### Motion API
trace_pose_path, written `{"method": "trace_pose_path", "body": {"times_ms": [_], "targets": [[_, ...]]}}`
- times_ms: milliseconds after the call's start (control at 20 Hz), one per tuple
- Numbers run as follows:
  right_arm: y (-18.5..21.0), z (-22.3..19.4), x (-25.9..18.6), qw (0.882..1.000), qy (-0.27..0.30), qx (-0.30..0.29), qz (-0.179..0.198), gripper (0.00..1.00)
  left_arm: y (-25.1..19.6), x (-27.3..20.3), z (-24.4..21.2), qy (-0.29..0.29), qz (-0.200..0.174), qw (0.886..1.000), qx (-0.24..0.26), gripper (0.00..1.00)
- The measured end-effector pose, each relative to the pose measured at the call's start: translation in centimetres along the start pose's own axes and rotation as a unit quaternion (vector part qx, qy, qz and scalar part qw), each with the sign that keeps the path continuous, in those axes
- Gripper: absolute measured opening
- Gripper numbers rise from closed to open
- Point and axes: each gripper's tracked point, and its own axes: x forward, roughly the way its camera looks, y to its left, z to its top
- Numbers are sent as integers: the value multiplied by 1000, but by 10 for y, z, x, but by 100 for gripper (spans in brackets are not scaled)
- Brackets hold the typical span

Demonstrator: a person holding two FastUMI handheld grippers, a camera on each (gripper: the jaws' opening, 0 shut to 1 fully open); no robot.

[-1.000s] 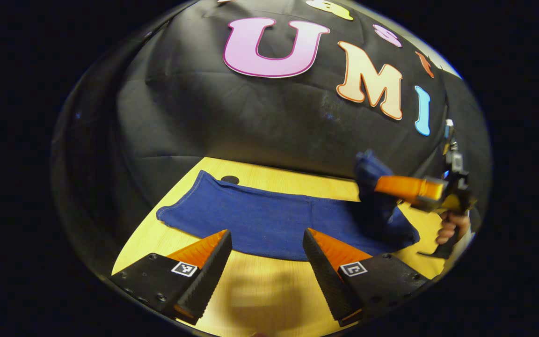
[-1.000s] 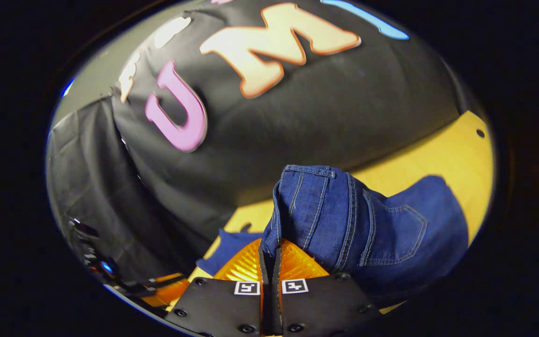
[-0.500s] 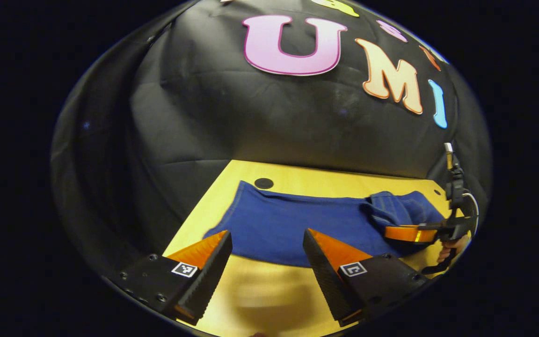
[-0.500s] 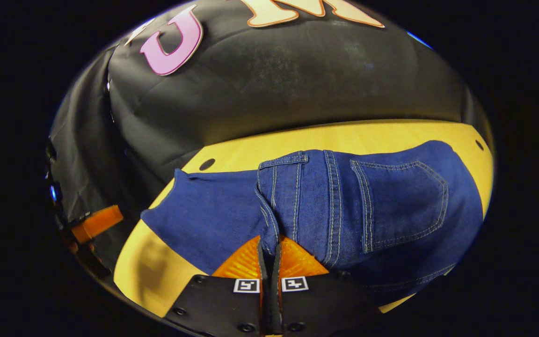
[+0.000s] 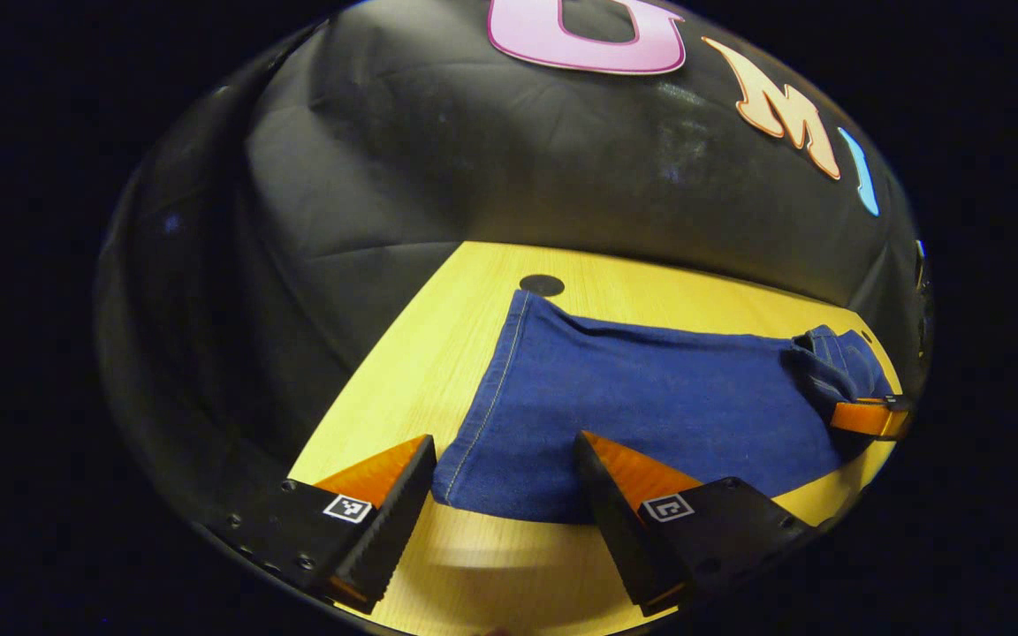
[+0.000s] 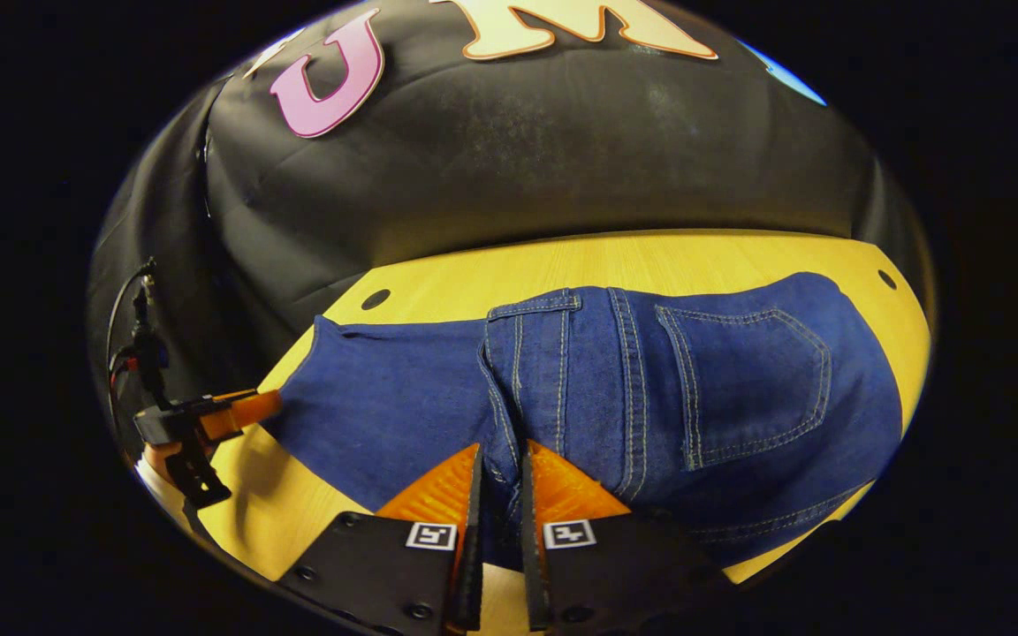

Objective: Grasp the waist and the cuffs of the jeans and fold them to make the two legs overlap; first hold the waist and fold one-third of the jeans toward the cuffs, then hold the cuffs and fold the remaining one-third in the same direction to finish folding.

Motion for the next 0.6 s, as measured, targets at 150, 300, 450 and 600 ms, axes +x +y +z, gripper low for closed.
{"method": "trace_pose_path", "body": {"times_ms": [150,300,450,600], "targets": [[30,9,-23,998,5,39,48,62,-3,2,-7,11,-1,1000,-4,95],[18,34,-56,999,-29,11,30,94,-5,5,-10,20,-1,1000,12,96],[9,51,-89,999,-45,6,15,94,-5,5,-10,21,-6,1000,8,92],[-15,63,-122,998,-53,5,-16,98,-18,7,-9,22,-23,999,6,72]]}}
